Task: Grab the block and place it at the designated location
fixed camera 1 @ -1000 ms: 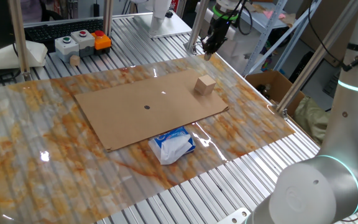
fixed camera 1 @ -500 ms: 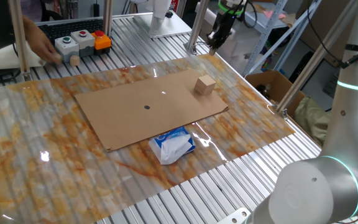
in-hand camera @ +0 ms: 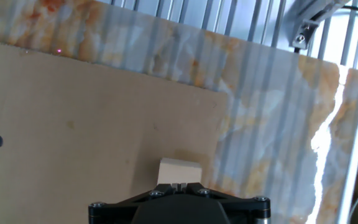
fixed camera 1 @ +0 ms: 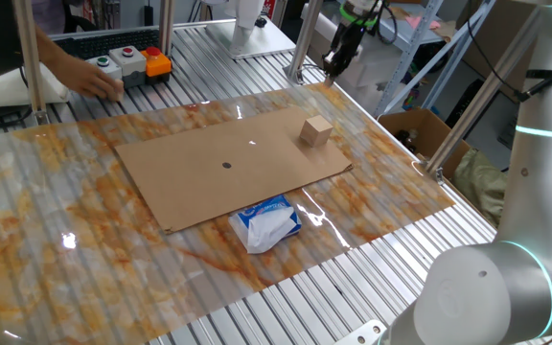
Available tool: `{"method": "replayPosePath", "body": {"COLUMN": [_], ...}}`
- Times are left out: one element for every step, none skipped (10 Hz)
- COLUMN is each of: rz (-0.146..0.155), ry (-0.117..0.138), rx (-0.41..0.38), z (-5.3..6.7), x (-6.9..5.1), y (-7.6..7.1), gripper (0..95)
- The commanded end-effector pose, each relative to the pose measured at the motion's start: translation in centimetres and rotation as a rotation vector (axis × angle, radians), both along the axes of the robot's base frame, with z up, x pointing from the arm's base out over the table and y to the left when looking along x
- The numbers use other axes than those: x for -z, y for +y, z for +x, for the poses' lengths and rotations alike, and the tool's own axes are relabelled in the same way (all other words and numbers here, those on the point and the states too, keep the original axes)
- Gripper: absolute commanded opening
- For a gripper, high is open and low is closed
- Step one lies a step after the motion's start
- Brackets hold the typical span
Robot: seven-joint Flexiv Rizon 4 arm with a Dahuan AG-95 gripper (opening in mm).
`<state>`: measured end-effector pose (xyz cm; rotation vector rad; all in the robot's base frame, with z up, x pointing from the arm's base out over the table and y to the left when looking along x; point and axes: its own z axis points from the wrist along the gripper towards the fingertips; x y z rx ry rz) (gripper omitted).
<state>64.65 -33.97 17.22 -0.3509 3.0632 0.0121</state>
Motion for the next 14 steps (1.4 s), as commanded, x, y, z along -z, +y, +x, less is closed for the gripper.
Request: {"method": "replayPosePath", "body": {"rz": [0.004, 0.007, 0.007, 0.001, 0.000, 0.004, 0.004, 0.003, 0.002, 0.002, 0.002, 0.002, 0.001, 0.001], "ry": [-0.029, -0.028, -0.028, -0.024, -0.023, -0.024, -0.026, -0.027, -0.029, -0.030, -0.031, -0.032, -0.033, -0.034], "rx": [0.035, 0.038, 0.040, 0.037, 0.032, 0.031, 0.033, 0.034, 0.035, 0.037, 0.037, 0.037, 0.036, 0.035], "z": [-1.0, -1.2, -1.5, -1.6, -1.6, -1.6, -1.7, -1.7, -1.8, -1.8, -1.8, -1.9, -1.9, -1.9], "x": [2.1, 2.7, 3.3, 3.5, 3.5, 3.5, 3.6, 3.7, 3.7, 3.7, 3.8, 3.8, 3.8, 3.8], "y": [-0.2, -0.5, -0.7, -0.7, -0.7, -0.7, -0.6, -0.6, -0.6, -0.6, -0.5, -0.5, -0.5, -0.5], "gripper": [0.0, 0.0, 0.0, 0.0, 0.0, 0.0, 0.0, 0.0, 0.0, 0.0, 0.0, 0.0, 0.0, 0.0]}}
